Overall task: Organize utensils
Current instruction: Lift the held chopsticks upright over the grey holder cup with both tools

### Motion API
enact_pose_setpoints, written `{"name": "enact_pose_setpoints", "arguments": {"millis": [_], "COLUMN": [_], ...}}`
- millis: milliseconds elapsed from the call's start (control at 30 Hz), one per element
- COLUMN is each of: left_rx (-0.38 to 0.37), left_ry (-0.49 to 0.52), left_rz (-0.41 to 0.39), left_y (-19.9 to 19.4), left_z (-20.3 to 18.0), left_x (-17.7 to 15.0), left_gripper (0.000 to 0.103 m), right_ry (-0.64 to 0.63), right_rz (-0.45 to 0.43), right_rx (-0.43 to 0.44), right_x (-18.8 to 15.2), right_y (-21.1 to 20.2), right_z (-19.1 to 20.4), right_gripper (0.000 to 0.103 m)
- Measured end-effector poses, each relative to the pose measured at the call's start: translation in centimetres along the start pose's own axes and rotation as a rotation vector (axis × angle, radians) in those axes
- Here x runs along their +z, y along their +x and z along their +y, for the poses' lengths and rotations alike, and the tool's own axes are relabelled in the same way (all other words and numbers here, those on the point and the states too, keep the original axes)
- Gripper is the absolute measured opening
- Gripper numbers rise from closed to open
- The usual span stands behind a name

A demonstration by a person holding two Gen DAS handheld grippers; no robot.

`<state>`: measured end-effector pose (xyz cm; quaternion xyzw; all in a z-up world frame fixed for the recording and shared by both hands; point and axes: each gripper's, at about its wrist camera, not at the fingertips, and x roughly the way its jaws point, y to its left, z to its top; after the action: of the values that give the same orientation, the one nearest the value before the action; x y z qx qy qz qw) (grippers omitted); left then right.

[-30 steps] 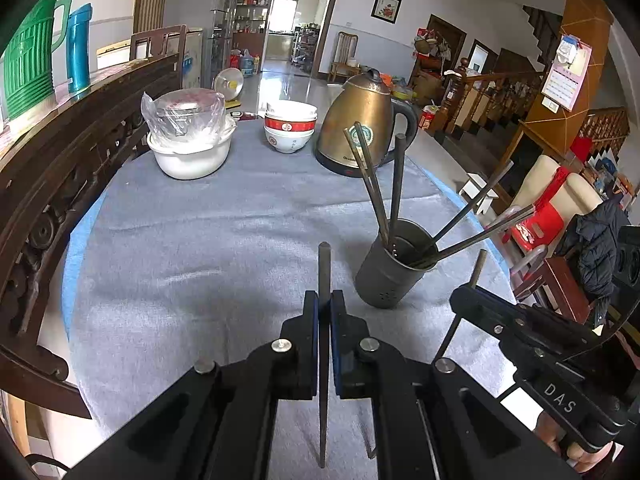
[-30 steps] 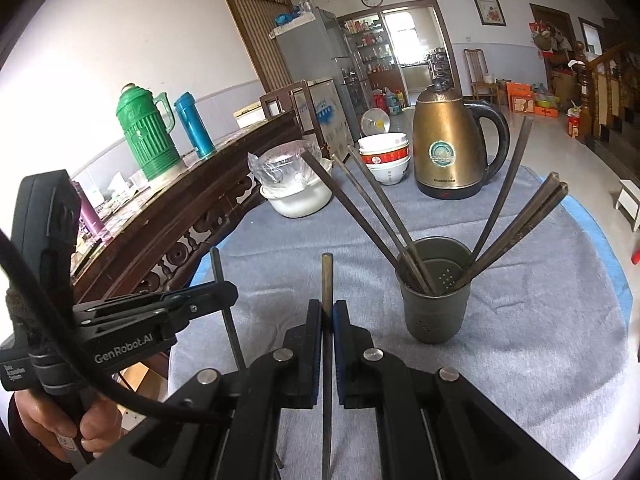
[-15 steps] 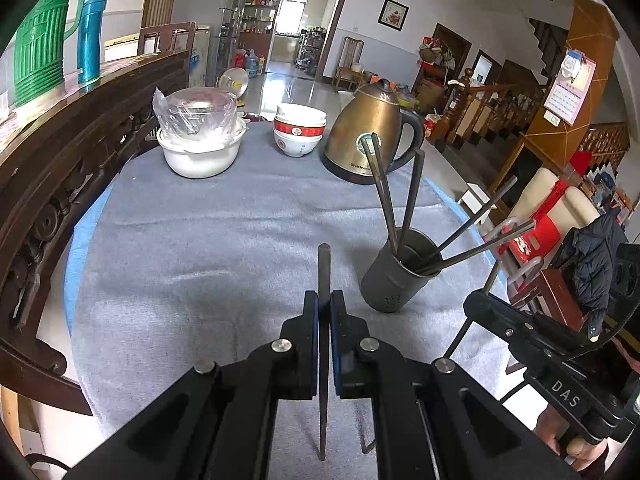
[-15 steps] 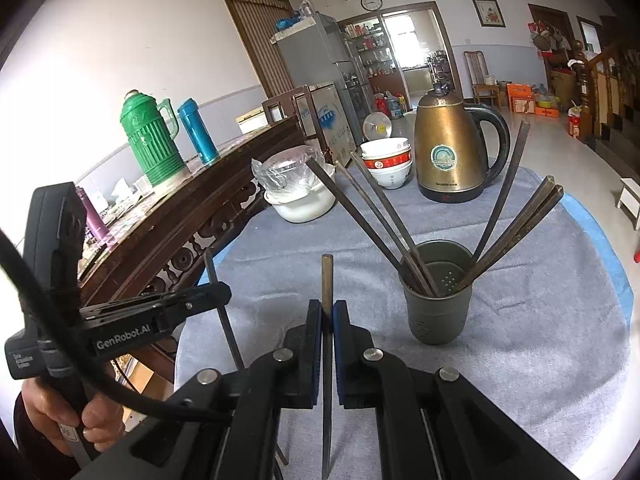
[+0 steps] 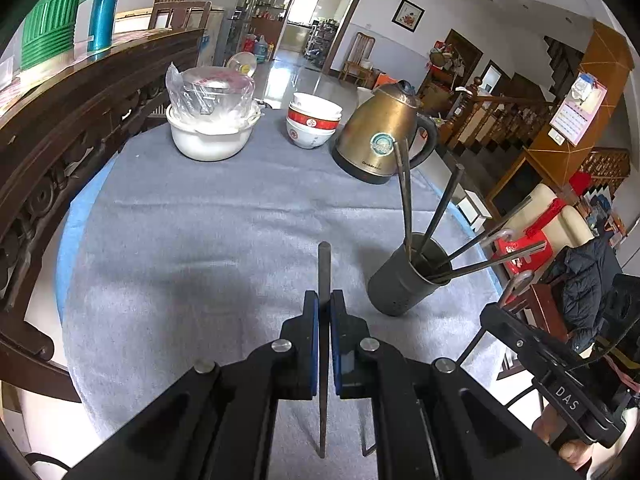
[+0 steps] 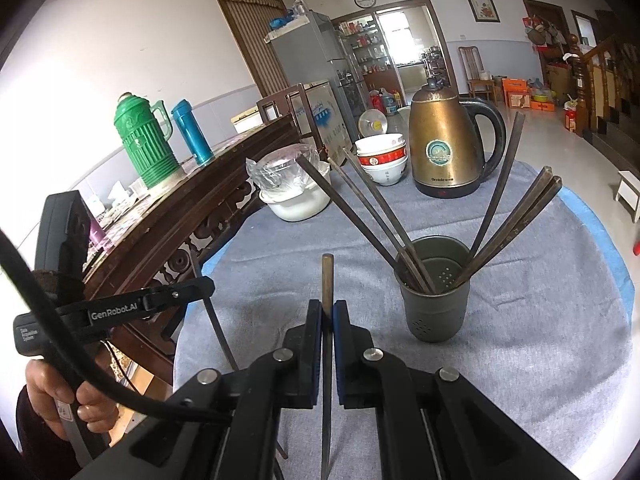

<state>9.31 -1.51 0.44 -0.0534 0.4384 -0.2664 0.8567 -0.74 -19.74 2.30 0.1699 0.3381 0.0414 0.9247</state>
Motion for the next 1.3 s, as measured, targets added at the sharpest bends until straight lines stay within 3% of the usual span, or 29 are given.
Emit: {"name": "enact_pose_setpoints", "arguments": {"millis": [833,1300], "left_rx": [-0.01,-0.016], "left_ry": [0.004,0.016], "left_rz": [-0.125,-0.177], "left_y": [-6.3,-7.6], "left_z": [0.9,-0.3], "left_x": [-0.8,-0.4], "left_gripper": [0.005,0.005], "right_ry": [-0.023,0.004], "right_rz": [-0.016,-0.132], "right_rx": [0.039,0.01], "right_x": [0.2,1.1], "right_y": [0.0,-3.0], "right_z": [2.0,0.3], "right_gripper": [0.006,0.006]}}
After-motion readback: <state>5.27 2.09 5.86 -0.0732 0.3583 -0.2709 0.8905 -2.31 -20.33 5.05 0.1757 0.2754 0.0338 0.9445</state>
